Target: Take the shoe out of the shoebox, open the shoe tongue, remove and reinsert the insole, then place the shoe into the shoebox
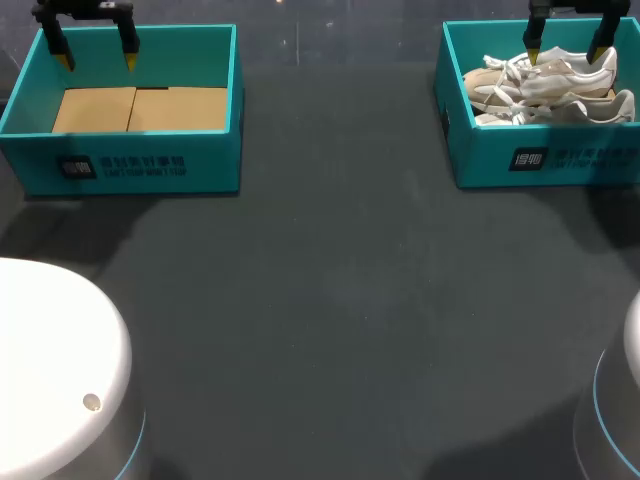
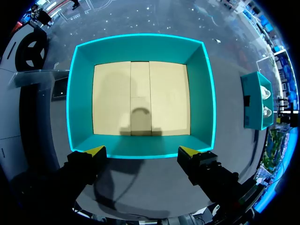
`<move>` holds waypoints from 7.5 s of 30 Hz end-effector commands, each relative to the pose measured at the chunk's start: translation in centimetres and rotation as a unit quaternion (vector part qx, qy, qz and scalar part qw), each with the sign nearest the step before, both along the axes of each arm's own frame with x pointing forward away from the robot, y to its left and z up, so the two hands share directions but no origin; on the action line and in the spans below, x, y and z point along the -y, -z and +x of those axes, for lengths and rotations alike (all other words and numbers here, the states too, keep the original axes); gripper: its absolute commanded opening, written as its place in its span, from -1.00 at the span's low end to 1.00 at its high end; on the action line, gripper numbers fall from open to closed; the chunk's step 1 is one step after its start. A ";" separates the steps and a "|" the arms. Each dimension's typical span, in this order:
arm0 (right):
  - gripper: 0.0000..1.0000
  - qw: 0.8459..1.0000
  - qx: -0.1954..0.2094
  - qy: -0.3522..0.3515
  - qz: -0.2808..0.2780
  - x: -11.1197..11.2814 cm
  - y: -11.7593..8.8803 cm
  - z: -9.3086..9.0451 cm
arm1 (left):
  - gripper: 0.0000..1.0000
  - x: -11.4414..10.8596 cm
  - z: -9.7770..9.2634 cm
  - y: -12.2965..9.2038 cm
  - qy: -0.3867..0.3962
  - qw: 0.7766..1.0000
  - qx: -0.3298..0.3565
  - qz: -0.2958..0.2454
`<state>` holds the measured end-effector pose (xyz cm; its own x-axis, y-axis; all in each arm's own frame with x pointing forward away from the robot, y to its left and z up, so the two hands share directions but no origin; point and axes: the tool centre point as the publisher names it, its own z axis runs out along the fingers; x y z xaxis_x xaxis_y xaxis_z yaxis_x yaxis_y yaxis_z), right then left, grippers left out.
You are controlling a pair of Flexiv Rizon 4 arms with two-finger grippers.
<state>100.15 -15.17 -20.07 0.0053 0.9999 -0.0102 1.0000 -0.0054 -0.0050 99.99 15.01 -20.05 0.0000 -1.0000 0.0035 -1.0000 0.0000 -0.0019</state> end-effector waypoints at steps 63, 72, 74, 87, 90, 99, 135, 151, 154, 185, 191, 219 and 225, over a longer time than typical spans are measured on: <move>1.00 0.999 -0.003 0.031 -0.039 14.2 5.9 1.9 | 1.00 0.0 0.0 0.0 0.000 1.000 0.000 0.001; 1.00 0.999 -0.001 0.025 -0.037 15.7 8.1 2.6 | 1.00 0.0 0.0 0.0 0.000 1.000 0.000 0.001; 1.00 0.999 0.000 0.025 -0.034 16.1 8.5 2.8 | 1.00 0.0 0.0 0.0 0.000 1.000 0.000 0.001; 1.00 0.999 -0.002 0.007 -0.032 16.6 11.0 3.4 | 1.00 0.0 0.0 0.0 0.000 1.000 0.000 0.001; 0.91 0.999 -0.003 0.001 -0.032 16.6 11.6 3.5 | 1.00 0.0 0.0 0.0 0.000 1.000 0.000 0.001; 0.68 1.000 -0.008 -0.010 -0.026 16.6 13.0 3.7 | 1.00 0.0 0.0 0.0 0.000 1.000 0.000 0.001; -1.00 1.000 -0.027 0.004 -0.009 16.7 16.5 3.1 | 1.00 0.0 0.0 0.0 0.000 1.000 0.000 0.001; -1.00 1.000 -0.001 0.025 0.008 17.5 14.8 2.9 | 1.00 0.0 0.0 0.0 0.000 1.000 0.000 0.001; -1.00 1.000 0.000 0.028 0.009 17.6 14.7 2.9 | 1.00 0.0 0.0 0.0 0.000 1.000 0.000 0.001; -1.00 0.998 0.034 0.040 -0.043 15.5 5.6 4.6 | 1.00 0.0 0.0 0.0 0.000 1.000 0.000 0.001; -1.00 0.997 0.041 0.044 -0.057 15.5 3.2 4.5 | 1.00 0.0 0.0 0.0 0.000 1.000 0.000 0.001; -1.00 0.988 0.076 0.082 -0.104 14.6 -4.9 2.4 | 1.00 0.0 0.0 0.0 0.000 1.000 0.000 0.001; -1.00 0.986 0.093 0.082 -0.115 12.0 -7.1 0.1 | 1.00 0.0 0.0 0.0 0.000 1.000 0.000 0.001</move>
